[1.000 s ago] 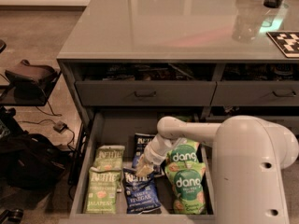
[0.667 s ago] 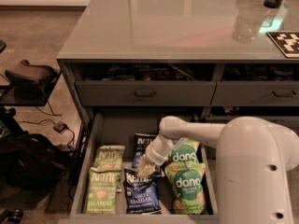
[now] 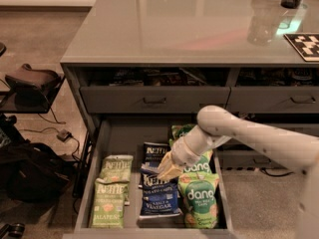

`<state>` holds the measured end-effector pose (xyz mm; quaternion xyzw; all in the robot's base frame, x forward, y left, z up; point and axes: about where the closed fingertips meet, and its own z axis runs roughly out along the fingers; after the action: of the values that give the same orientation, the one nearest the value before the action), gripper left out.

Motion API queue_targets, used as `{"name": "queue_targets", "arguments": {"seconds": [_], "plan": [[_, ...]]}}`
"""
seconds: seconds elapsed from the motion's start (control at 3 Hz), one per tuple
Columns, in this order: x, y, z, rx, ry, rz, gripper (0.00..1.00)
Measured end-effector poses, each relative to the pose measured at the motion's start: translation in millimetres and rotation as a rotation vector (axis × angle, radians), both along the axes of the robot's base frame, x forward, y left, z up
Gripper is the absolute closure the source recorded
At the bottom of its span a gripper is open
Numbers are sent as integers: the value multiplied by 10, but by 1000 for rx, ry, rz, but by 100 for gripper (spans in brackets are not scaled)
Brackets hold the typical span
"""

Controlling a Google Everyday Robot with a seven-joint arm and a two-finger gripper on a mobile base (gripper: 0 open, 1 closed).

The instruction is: Pick blue chip bag from middle drawer and place on counter

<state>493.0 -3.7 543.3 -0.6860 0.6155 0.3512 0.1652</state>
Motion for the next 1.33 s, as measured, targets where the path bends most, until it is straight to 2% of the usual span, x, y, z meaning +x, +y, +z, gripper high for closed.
{"name": "queue_targets", "arguments": {"seconds": [0.33, 0.67, 1.0, 1.33], "plan": [[-73, -185, 858, 39, -95, -14, 100], [-141, -203, 1717, 63, -218, -17, 100], [-126, -238, 2598, 111, -336, -59, 100], [-41, -293, 3331, 154, -412, -132, 100]]}}
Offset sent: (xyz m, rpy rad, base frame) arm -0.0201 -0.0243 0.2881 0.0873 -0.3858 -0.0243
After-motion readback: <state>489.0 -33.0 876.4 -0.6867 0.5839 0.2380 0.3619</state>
